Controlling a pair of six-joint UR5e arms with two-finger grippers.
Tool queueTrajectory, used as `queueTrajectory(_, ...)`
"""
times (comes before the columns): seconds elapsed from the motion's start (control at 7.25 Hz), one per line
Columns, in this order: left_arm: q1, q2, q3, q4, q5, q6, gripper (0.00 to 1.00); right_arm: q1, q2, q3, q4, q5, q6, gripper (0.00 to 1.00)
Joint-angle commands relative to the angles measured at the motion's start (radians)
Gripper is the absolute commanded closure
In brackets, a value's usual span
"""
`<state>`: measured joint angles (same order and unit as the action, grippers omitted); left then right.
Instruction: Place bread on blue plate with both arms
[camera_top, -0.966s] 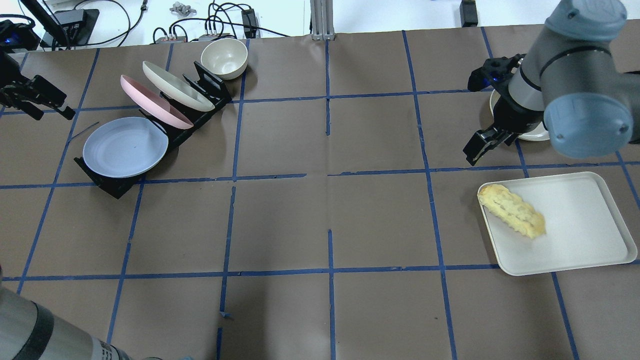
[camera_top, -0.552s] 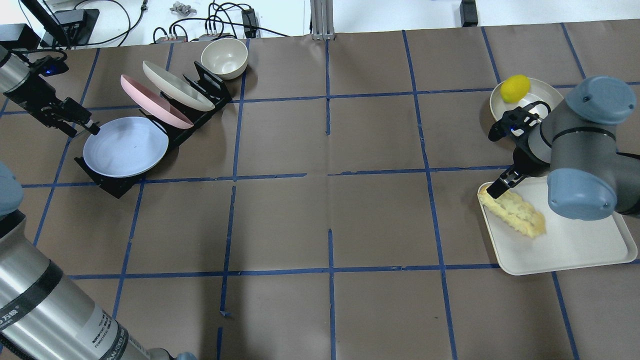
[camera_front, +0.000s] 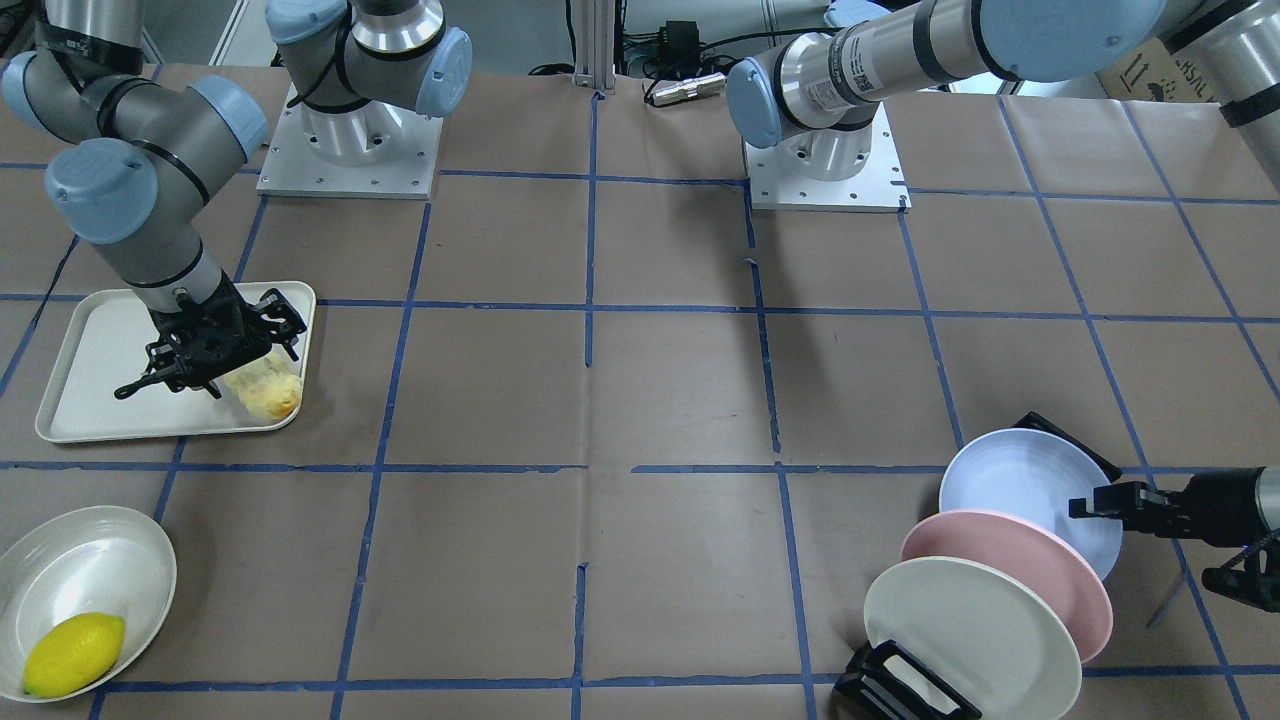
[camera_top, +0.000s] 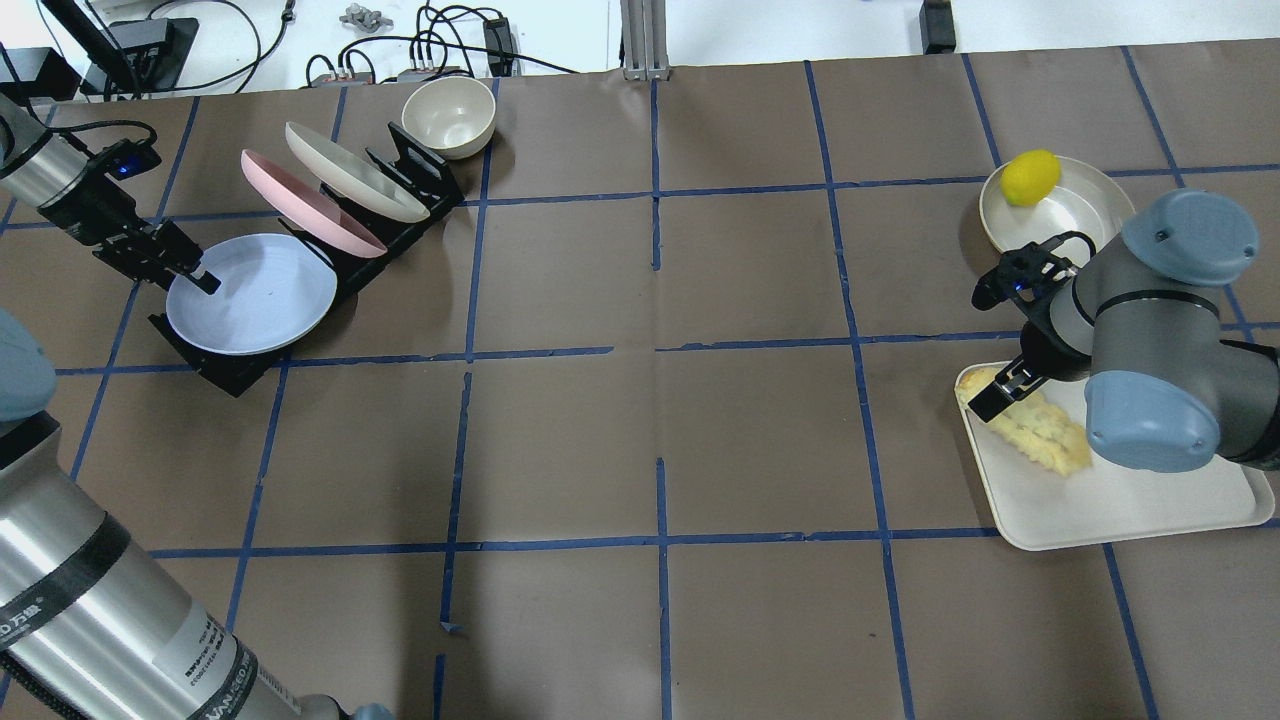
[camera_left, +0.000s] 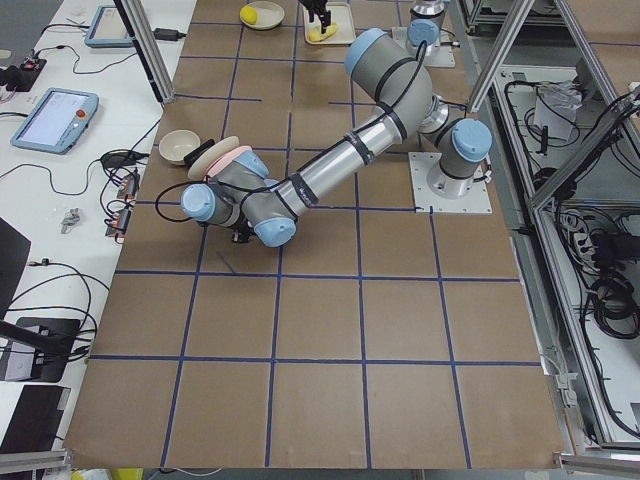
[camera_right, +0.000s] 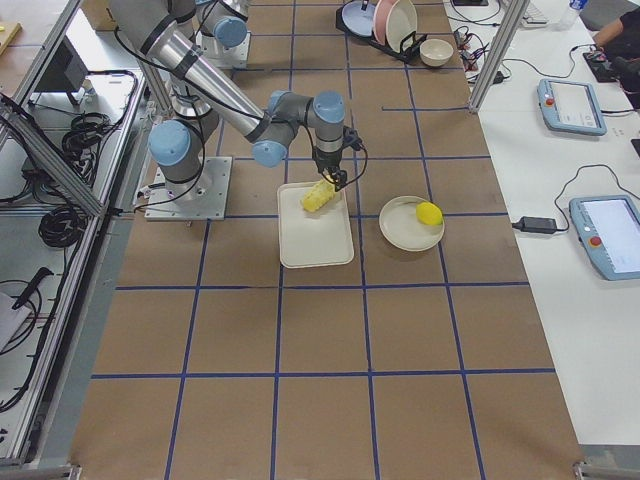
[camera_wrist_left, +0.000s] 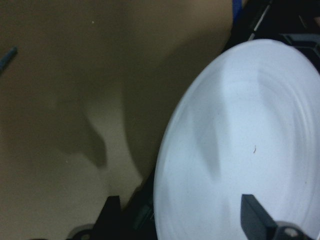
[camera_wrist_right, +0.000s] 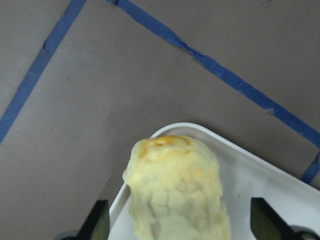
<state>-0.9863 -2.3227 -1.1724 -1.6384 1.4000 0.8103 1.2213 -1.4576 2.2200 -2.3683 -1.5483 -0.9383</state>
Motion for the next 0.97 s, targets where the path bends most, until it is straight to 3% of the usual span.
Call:
queueTrajectory(0.0, 0.000, 0.000, 0.019, -0.012, 0.008, 0.000, 0.90, -0.031, 0.010, 0.001, -0.003, 0.010, -0.007, 0.00)
queueTrajectory(0.28, 0.000, 0.023, 0.026, -0.014, 0.036, 0.000, 0.92, -0.032, 0.029, 0.001, -0.006, 0.013, -0.008, 0.00)
queueTrajectory(0.69, 0.017, 0.101, 0.036, -0.124, 0.086, 0.006, 0.92, -0.037, 0.034, 0.032, -0.012, 0.014, -0.002, 0.00)
queueTrajectory(0.83, 0.040, 0.136, 0.010, -0.155, 0.086, 0.027, 0.94, -0.037, 0.034, 0.056, -0.075, 0.014, -0.001, 0.01)
